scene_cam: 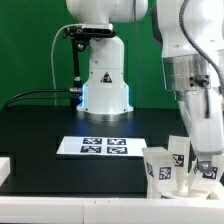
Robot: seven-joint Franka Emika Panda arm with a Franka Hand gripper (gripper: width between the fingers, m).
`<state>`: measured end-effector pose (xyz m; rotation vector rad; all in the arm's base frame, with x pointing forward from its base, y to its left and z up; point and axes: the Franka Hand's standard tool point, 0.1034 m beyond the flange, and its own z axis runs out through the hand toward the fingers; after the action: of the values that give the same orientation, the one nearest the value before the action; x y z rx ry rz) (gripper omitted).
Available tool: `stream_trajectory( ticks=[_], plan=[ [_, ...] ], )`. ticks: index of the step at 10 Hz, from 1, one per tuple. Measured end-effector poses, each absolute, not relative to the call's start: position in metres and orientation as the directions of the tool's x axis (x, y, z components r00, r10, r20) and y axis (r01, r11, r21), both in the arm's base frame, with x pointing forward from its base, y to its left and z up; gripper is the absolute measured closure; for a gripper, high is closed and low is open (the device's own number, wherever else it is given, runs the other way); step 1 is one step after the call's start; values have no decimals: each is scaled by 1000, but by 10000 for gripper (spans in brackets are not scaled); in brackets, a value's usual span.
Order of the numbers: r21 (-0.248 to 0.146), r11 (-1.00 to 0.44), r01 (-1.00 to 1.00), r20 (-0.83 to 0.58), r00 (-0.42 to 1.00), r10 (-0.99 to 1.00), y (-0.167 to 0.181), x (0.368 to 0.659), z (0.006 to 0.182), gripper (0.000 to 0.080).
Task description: Assemble stool
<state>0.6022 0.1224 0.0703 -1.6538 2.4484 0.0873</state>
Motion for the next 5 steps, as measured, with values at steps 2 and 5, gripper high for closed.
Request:
stream_trajectory(
  ticks=[2, 5],
  plan=[
    [-68, 477, -876, -201, -456, -867, 122, 603, 70, 462],
    [-43, 324, -945, -191, -311, -931, 127, 598, 76, 245]
  ],
)
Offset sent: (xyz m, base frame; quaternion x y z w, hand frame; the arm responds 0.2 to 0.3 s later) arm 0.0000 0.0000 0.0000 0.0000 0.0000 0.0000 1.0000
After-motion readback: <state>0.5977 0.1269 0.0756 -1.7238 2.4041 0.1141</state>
